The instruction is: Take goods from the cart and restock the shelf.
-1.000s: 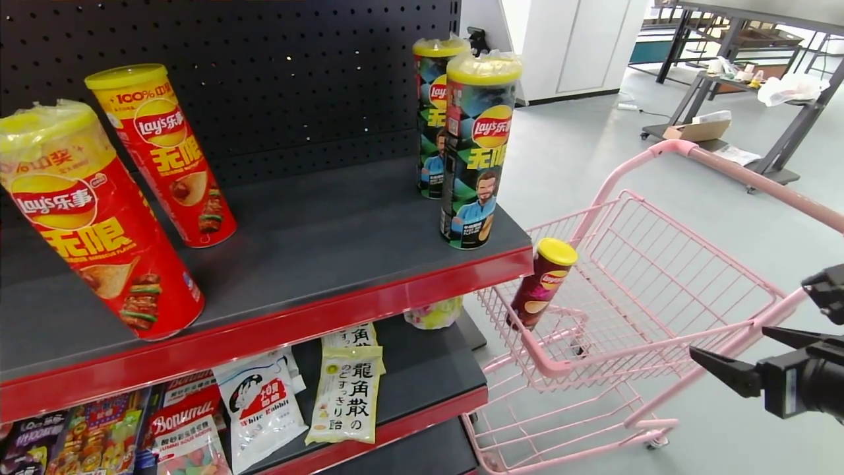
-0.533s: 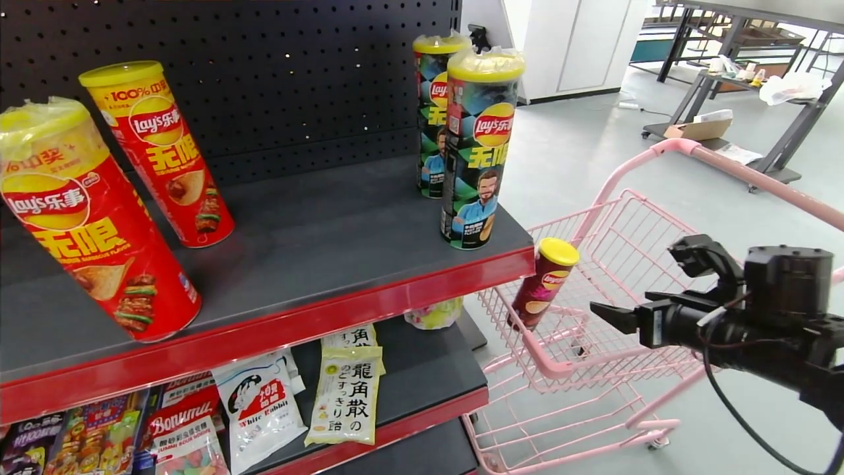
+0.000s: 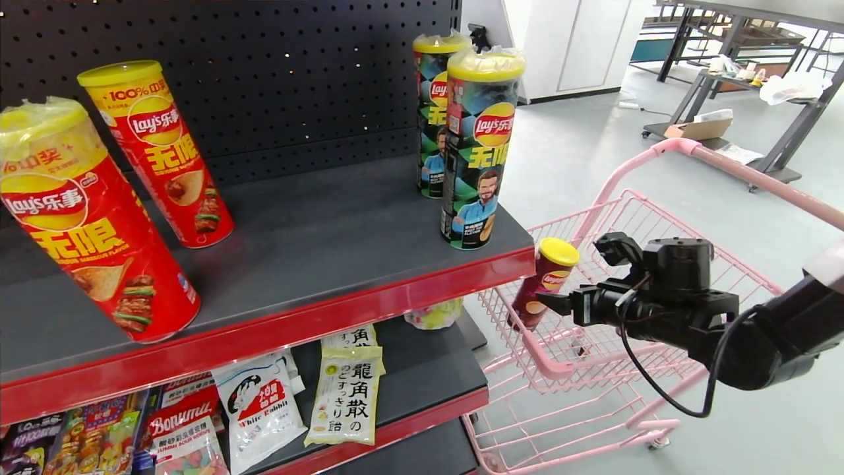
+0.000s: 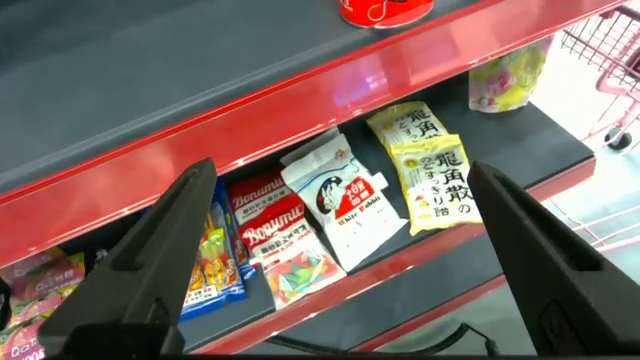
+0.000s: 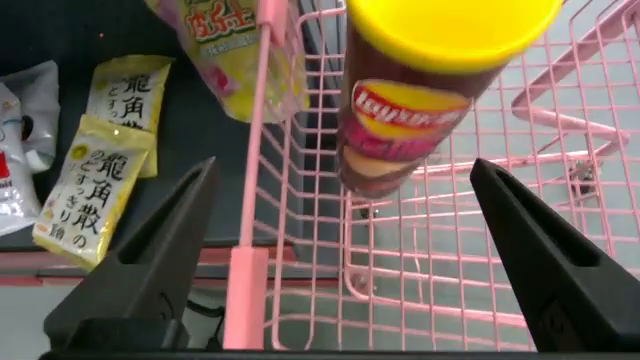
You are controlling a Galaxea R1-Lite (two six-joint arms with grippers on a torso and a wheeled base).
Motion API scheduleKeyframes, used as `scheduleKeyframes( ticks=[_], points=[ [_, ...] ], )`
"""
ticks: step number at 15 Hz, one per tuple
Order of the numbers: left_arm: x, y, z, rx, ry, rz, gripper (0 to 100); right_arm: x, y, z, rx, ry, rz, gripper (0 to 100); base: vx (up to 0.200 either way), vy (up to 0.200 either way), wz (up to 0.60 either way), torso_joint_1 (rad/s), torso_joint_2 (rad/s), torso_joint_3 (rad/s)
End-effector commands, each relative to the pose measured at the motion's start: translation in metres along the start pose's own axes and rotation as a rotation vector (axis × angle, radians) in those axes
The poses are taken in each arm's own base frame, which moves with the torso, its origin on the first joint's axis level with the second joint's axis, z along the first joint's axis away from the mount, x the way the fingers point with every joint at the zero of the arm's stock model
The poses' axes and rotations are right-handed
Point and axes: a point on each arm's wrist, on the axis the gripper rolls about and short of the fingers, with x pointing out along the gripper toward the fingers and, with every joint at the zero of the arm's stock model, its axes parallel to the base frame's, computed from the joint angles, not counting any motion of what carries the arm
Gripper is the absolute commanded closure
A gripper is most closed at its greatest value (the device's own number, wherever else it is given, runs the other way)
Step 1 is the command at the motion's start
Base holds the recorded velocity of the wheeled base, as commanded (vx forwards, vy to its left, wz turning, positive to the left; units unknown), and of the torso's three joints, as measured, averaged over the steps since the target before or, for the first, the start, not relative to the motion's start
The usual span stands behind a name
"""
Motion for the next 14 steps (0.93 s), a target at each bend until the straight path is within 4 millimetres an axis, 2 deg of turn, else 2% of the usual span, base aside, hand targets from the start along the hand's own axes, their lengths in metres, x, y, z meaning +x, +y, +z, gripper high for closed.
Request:
scheduleKeyframes(
  ticks=[1, 4, 6, 10, 14],
  points=[
    [0.000, 0.000, 0.000, 0.000, 0.003, 0.001, 0, 0.022, -0.009, -0.003, 0.007, 0.005, -0.012, 0, 0.000, 0.000, 0.00, 0.000, 0.00, 0.000],
    [0.000, 0.000, 0.001, 0.000, 0.004, 0.002, 0, 0.044, -0.018, 0.004, 0.008, -0.025, -0.022, 0, 0.000, 0.000, 0.00, 0.000, 0.00, 0.000],
    [0.001, 0.000, 0.002, 0.001, 0.007, 0.002, 0, 0.050, -0.021, 0.006, 0.011, -0.037, -0.016, 0, 0.000, 0.000, 0.00, 0.000, 0.00, 0.000],
    [0.001, 0.000, 0.003, 0.001, 0.011, 0.009, 0, 0.058, -0.028, -0.001, 0.026, -0.028, -0.007, 0, 0.000, 0.000, 0.00, 0.000, 0.00, 0.000],
    [0.002, 0.000, 0.001, 0.003, 0.020, 0.008, 0, 0.076, -0.032, -0.004, 0.040, -0.057, 0.000, 0, 0.000, 0.000, 0.00, 0.000, 0.00, 0.000]
  ],
)
